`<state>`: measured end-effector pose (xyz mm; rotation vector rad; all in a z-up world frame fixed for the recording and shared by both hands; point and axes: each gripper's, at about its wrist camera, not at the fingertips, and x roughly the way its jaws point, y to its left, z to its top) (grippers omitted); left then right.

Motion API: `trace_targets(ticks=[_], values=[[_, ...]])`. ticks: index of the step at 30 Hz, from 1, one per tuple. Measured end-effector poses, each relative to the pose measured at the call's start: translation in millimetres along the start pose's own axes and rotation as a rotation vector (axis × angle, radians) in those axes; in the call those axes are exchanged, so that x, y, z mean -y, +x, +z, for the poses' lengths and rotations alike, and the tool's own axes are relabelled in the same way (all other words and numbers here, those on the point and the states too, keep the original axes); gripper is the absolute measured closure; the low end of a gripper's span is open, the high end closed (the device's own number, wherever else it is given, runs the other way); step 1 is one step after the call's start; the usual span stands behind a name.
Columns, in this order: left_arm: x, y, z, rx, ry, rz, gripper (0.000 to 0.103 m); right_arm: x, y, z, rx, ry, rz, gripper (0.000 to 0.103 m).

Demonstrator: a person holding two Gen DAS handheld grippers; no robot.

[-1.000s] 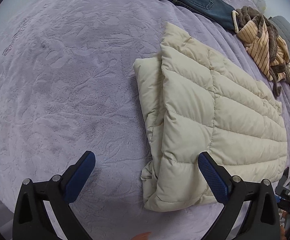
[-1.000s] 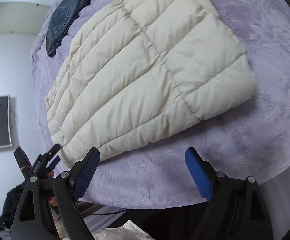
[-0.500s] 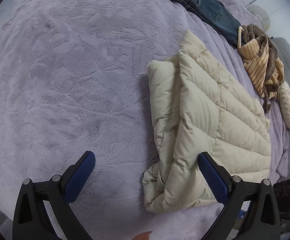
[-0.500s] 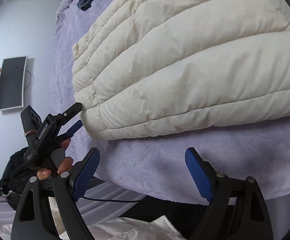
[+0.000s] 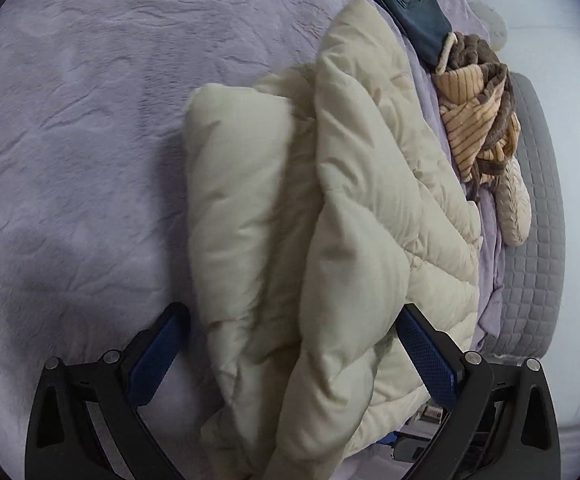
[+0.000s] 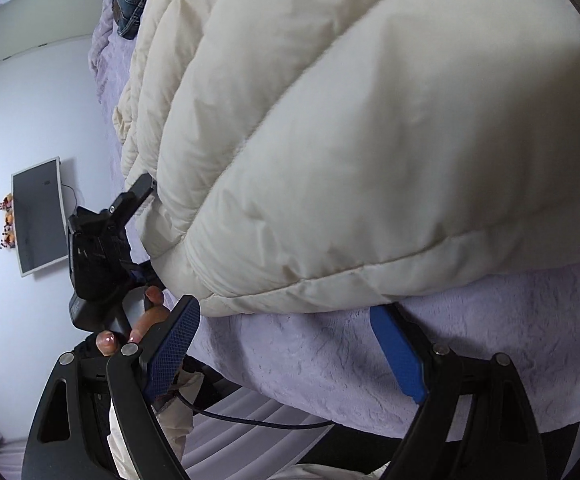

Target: Fold large clothes

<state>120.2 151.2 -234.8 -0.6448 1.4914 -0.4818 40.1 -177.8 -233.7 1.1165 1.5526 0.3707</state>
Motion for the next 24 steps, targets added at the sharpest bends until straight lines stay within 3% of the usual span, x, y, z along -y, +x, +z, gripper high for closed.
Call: trace_targets(ticks=[3,4,5,6,7,14,19,20,21,23,24], values=[[9.0,4.5,7.0,-0.026,0.052,0.005,0.004,3.6,2.0,-0.3,0.002,0.007,-0.001,0.014],[11.3,4.6,7.3,-0.031,0.068,0.007,0.02,3.8,0.5,-0.9,0.001,0.006,-0.002,0.014],[13.2,4.5,7.9,-0.041,0.079,0.0,0.028,3.1,-0.3,-1.6,0.0,0.003,-0.006,0.014],[14.4,4.2,8.8,-0.05,0.081,-0.026,0.049,1.4,-2.1,-2.8,-0.001,-0.006,-0.011,0.014],[15.5,4.5,9.6,-0.06,0.078,-0.056,0.061,-1.9,-2.9,-4.8,-0.002,-0.02,-0.018,0.014],[22.3,0.0,4.8,-0.047,0.125,-0.028,0.061,-40.5,-47.4,-14.4,0.015,-0.188,-0.108,0.014],[26.4,1.2,5.1,-0.045,0.118,-0.013,0.062,-75.9,-93.5,7.4,0.184,-0.336,-0.262,0.016],[30.8,1.0,4.4,-0.036,0.123,-0.002,0.063,-82.6,-99.9,14.2,0.226,-0.374,-0.299,0.032],[33.6,-0.7,2.8,-0.032,0.13,-0.002,0.071,-88.8,-102.4,21.5,0.253,-0.404,-0.336,0.058],[43.0,-5.4,1.1,-0.017,0.132,0.005,0.076,-93.0,-103.4,44.1,0.265,-0.448,-0.388,0.083],[49.8,-9.0,-0.1,-0.008,0.135,0.012,0.078,-95.0,-101.5,52.5,0.266,-0.48,-0.398,0.087]])
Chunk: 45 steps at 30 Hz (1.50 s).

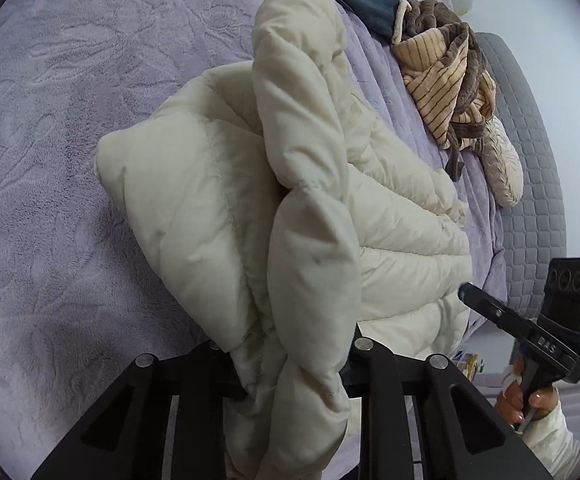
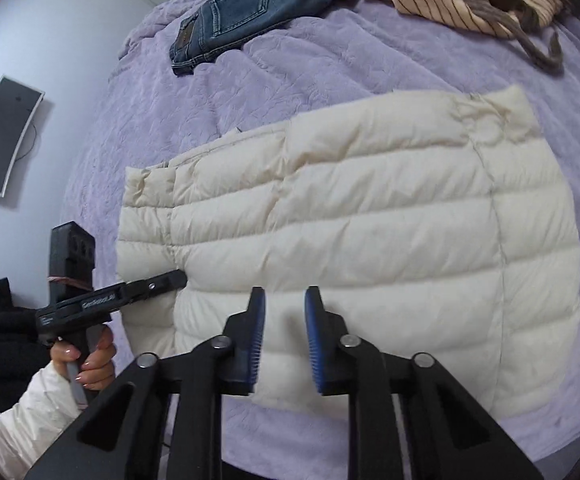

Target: Fold large clothes

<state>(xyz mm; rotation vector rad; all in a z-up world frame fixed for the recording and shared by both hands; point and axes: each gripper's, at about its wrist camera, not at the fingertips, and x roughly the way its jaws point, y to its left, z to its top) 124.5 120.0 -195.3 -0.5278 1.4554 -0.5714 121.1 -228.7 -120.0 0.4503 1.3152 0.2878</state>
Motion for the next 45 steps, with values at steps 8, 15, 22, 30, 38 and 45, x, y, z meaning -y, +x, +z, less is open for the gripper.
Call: trace_targets(ticks=[8,15,22,30,38,45], values=[[83.3,-34.3,-6.4,0.083,0.043,-0.02,0.079,11.9,53.6,29.9,-0.066,-0.177,0.002,0.088],[171.1,-1.8,-8.3,0.083,0.088,0.07,0.079,53.9,95.9,45.6,-0.12,-0.008,0.266,0.097],[225.8,35.5,-15.2,0.096,0.141,0.233,0.079,80.6,120.0,42.9,-0.161,0.098,0.402,0.103],[234.8,41.6,-19.6,0.088,0.131,0.287,0.079,110.2,59.1,44.3,-0.158,0.132,0.394,0.1],[263.0,65.5,-26.7,0.067,0.187,0.375,0.079,199.9,-64.5,-9.7,0.067,0.191,0.156,0.042],[300.6,107.6,-34.0,-0.005,0.304,0.444,0.071,256.3,-18.0,-40.1,-0.038,0.313,0.224,0.085]])
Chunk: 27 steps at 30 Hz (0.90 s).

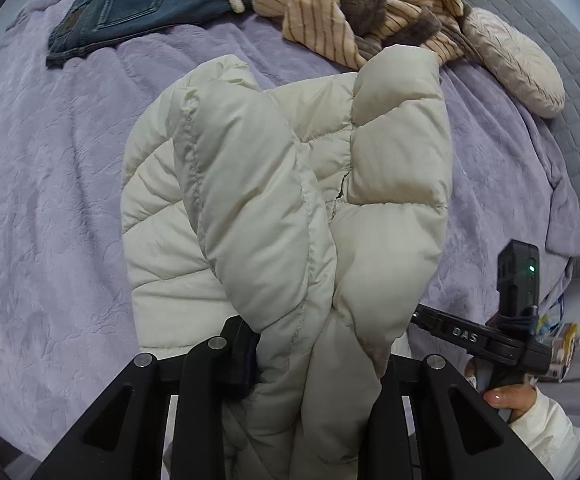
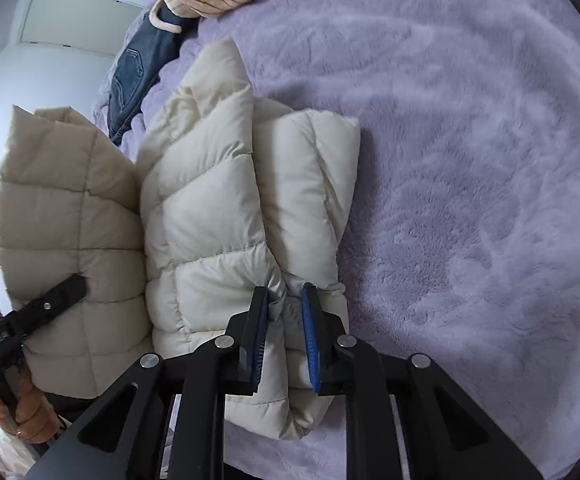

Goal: Fold large clothes
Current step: 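Lift the folded jacket with both tools and fold it over again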

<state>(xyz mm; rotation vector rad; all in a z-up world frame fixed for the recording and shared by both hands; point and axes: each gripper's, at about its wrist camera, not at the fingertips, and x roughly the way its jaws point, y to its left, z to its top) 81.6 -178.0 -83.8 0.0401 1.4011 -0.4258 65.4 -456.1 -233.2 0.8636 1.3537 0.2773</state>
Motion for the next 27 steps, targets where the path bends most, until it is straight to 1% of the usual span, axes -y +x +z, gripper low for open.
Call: trace_targets(ticks=[1,2,3,4,6,7,8,10,13,14,15,16,17,18,20,22,25,27], values=[[9.2,2.6,0.1,-0.001,0.028,-0.006,0.059,6.5,9.0,1.4,-0.009,0.017,0.019,0.085],[17.8,5.1,-0.3,-0.002,0.053,-0.027,0.05,11.0,18.6,4.4,-0.015,0.038,0.041,0.085],[26.5,7.6,-1.0,-0.002,0.076,-0.055,0.035,15.1,25.8,7.4,-0.022,0.055,0.062,0.085],[35.2,10.3,-2.4,-0.001,0.102,-0.092,0.025,19.0,31.7,10.8,-0.029,0.069,0.082,0.084],[52.3,16.3,-6.8,-0.005,0.162,-0.171,0.018,26.2,36.1,13.4,-0.042,0.076,0.101,0.084],[60.8,19.6,-8.8,-0.011,0.195,-0.197,0.017,29.7,35.6,13.5,-0.05,0.072,0.107,0.084],[68.2,24.0,-10.9,-0.02,0.232,-0.208,0.017,30.9,35.5,15.2,-0.06,0.068,0.111,0.084],[78.5,29.9,-16.4,-0.023,0.294,-0.19,0.017,33.2,29.2,18.3,-0.073,0.072,0.122,0.084],[84.6,35.8,-19.2,-0.027,0.343,-0.17,0.017,43.9,-2.9,22.4,-0.038,0.095,0.125,0.083],[86.2,37.1,-20.7,-0.027,0.357,-0.159,0.017,49.4,-16.5,23.3,-0.016,0.113,0.138,0.08],[87.9,39.1,-22.8,-0.025,0.374,-0.145,0.017,55.5,-32.0,26.1,0.011,0.128,0.15,0.067],[90.2,40.6,-25.1,-0.02,0.395,-0.127,0.017,59.0,-48.6,28.1,0.046,0.135,0.161,0.06],[93.1,42.3,-27.7,-0.015,0.416,-0.11,0.017,60.9,-61.2,33.4,0.076,0.131,0.179,0.049],[95.8,42.8,-30.6,-0.012,0.433,-0.096,0.017,57.9,-75.8,37.0,0.1,0.114,0.21,0.048],[99.2,44.4,-34.4,-0.009,0.458,-0.077,0.017,45.6,-96.2,45.6,0.111,0.056,0.299,0.048],[102.1,45.3,-37.1,-0.004,0.475,-0.061,0.017,25.0,-102.7,52.9,0.092,-0.022,0.36,0.048],[106.3,44.8,-40.3,0.004,0.497,-0.037,0.017,-6.5,-89.6,62.7,0.022,-0.096,0.417,0.048],[109.0,43.2,-43.3,0.011,0.509,-0.021,0.017,-16.4,-73.6,69.0,-0.035,-0.114,0.423,0.049]])
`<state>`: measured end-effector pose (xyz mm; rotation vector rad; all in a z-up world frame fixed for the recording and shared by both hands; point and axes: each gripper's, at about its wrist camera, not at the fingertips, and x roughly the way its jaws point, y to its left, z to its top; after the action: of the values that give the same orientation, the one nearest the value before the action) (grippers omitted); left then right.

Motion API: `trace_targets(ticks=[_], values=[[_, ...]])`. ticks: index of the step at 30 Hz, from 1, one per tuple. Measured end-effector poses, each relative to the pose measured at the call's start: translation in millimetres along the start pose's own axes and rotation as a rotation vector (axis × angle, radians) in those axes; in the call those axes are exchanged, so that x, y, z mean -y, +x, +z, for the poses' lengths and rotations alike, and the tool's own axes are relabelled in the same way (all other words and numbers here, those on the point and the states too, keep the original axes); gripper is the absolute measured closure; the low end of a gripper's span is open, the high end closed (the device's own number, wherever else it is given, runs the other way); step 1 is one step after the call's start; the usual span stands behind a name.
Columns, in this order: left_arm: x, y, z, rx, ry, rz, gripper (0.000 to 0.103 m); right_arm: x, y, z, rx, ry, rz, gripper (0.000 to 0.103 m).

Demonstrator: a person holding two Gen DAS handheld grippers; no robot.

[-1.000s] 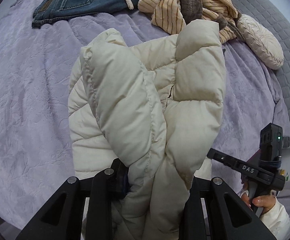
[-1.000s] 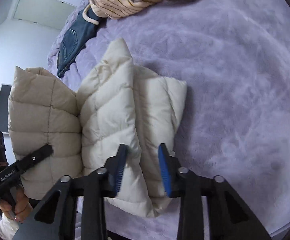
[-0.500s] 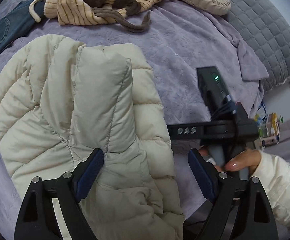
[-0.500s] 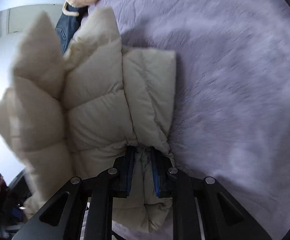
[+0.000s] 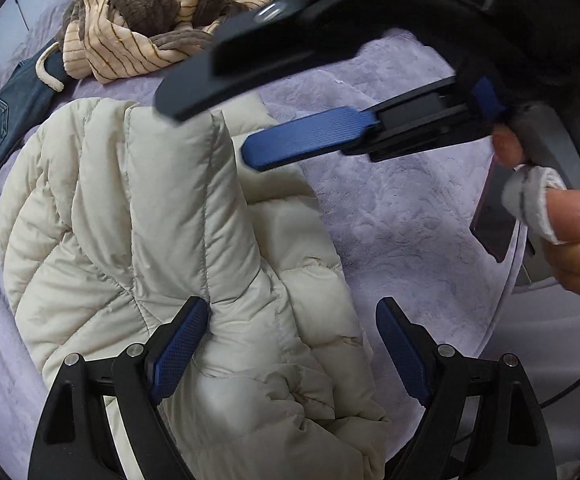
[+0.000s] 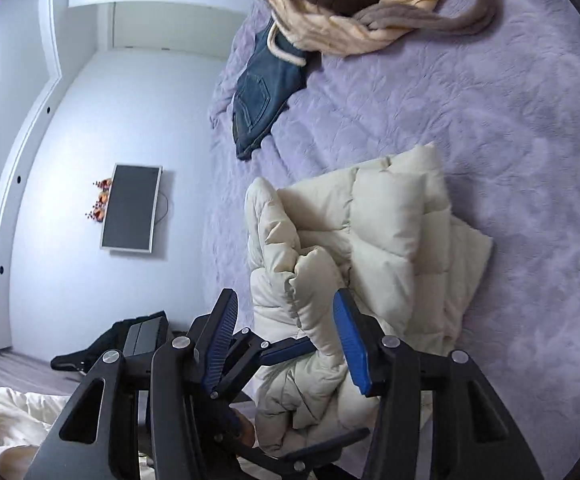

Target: Fold large clothes

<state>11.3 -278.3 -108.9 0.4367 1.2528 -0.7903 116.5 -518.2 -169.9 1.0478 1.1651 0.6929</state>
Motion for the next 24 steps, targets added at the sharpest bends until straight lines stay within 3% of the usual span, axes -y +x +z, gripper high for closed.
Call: trace_targets(ticks=[1,3,5,8,13,14,18,21,24], values=[[0.5,-1.6,-0.6,0.001,0.004,0.007,0.017,-0.1,10.3,3.3,-0.022,-0.002,-0.02,0.053],[-2.0,-9.5,-2.0,0.01,-0.006,-0.004,0.017,-0.2,33.9,5.5,-0.052,-0.014,-0.077,0.09],[-13.6,-25.3,-5.2,0.041,-0.05,-0.026,0.017,3.6,47.0,4.3,-0.055,-0.038,-0.168,0.092],[-47.4,-53.2,-12.1,0.097,-0.167,-0.078,0.017,24.8,38.4,-8.5,-0.055,-0.006,-0.238,0.093],[-131.9,-66.7,-32.6,0.124,-0.458,-0.131,0.017,68.3,30.7,-15.8,-0.043,0.069,-0.262,0.093],[-149.5,-61.5,-39.3,0.108,-0.526,-0.159,0.017,72.8,30.4,-17.3,-0.041,0.078,-0.262,0.093],[-205.7,-18.4,-64.6,0.04,-0.77,-0.394,0.017,84.0,30.5,-20.1,-0.042,0.084,-0.273,0.094],[-211.8,16.3,-72.6,-0.009,-0.813,-0.499,0.017,87.5,27.7,-22.6,-0.042,0.086,-0.278,0.094],[-195.3,33.3,-67.8,-0.038,-0.78,-0.495,0.01,86.6,20.4,-28.4,-0.046,0.09,-0.289,0.094]])
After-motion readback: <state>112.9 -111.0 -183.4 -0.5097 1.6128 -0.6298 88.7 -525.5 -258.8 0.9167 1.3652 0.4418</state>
